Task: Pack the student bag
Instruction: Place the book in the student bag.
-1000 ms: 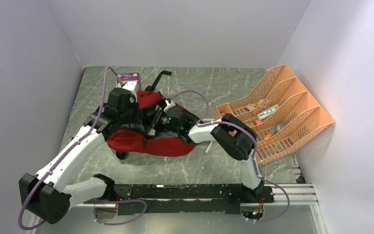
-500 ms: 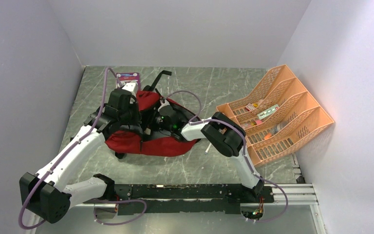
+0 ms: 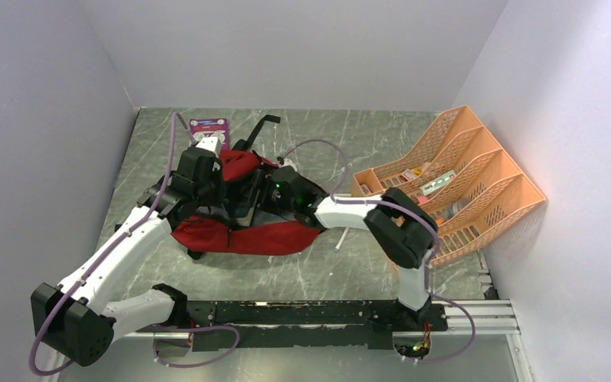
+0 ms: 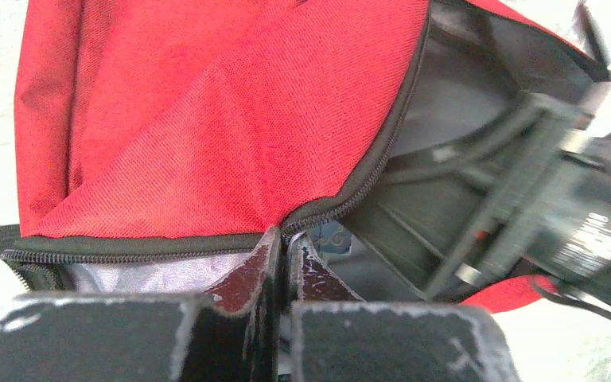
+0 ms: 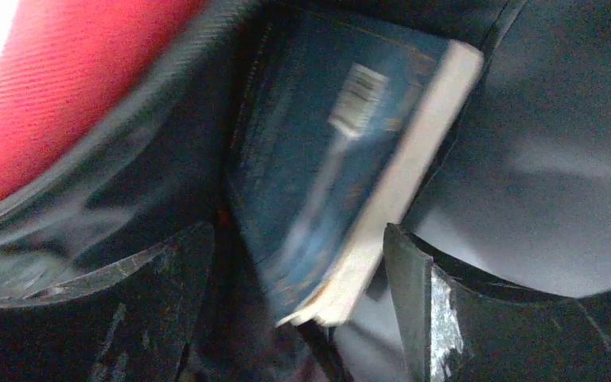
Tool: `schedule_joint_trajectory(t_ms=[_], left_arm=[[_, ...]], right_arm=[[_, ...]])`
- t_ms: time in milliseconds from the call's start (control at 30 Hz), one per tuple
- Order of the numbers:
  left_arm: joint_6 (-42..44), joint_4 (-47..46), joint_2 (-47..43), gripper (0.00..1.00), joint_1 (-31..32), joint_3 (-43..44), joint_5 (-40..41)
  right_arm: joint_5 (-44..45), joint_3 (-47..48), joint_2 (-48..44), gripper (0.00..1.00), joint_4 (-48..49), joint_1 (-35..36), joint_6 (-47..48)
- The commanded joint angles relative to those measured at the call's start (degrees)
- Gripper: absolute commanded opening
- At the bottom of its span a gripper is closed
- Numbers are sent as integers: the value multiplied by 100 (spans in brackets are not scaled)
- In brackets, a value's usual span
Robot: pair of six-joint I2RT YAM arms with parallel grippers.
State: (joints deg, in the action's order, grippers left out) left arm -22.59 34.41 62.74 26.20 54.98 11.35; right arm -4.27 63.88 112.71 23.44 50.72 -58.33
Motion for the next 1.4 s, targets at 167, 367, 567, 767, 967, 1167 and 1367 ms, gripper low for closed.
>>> schedule_joint_trajectory(t_ms=[167, 367, 567, 767, 967, 1167, 1367], left_arm=[[-60, 40, -23, 5, 17, -83, 497], [-326, 554, -66, 5, 15, 120, 713], [-546, 836, -184, 5, 19, 313, 920], [-607, 828, -70, 5, 16, 312, 880], [-514, 818, 19, 5, 17, 385, 1003], [-449, 723, 0, 5, 15, 382, 940], [-417, 654, 10, 5, 17, 316, 856]], right_arm=[[1377, -486, -1729, 85, -1857, -42, 1273], [1543, -962, -2642, 83, -1963, -180, 1768], [2077, -931, -2947, 80, -2776, -298, 1978], [3149, -951, -3798, 85, -3837, -307, 2178], [3428, -842, -4003, 86, -4988, -508, 2243], [2237, -1157, -3737, 87, -4720, -1179, 2402], [1467, -1192, -3203, 80, -4276, -1494, 2569]])
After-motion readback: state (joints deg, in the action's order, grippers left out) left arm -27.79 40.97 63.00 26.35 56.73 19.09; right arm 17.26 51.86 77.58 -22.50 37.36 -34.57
